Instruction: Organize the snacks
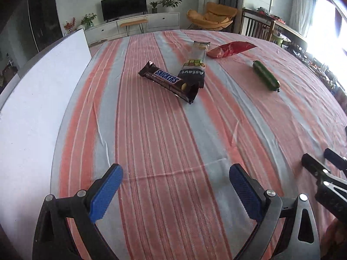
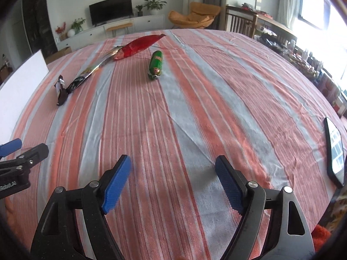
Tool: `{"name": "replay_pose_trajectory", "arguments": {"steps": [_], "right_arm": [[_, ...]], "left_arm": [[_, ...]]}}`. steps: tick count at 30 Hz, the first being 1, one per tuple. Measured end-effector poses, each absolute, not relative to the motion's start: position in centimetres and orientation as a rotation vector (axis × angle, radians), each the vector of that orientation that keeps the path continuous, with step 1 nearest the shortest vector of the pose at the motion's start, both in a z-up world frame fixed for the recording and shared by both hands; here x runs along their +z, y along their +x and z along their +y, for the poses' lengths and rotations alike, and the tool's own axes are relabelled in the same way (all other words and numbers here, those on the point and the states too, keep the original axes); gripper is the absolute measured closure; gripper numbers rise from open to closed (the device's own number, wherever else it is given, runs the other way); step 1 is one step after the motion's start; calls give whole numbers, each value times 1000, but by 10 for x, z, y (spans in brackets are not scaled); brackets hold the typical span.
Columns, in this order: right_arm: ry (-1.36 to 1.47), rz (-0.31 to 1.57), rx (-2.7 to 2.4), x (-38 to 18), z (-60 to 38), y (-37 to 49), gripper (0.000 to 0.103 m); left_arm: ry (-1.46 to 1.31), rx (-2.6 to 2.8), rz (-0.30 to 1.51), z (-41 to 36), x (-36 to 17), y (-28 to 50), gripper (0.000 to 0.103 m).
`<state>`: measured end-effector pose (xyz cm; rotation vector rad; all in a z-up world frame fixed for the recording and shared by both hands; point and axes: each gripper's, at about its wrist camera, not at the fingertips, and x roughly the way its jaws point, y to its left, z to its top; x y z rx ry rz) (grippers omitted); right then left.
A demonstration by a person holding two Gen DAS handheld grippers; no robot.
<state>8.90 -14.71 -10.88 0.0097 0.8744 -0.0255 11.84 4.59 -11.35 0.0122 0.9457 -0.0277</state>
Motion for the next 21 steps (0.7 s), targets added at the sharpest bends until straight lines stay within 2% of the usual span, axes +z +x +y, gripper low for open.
{"name": "replay_pose_trajectory", "arguments": {"steps": [4, 7, 21], "right_arm": [[9, 875, -25, -109, -144, 89, 20], [9, 875, -24, -109, -144, 89, 19], [10, 875, -24, -109, -143, 87, 19]], "left_arm": [[1, -22, 934, 50, -110, 115, 4], [1, -26, 943, 51, -110, 115, 0], [2, -27, 943, 49, -111, 118, 0]]}}
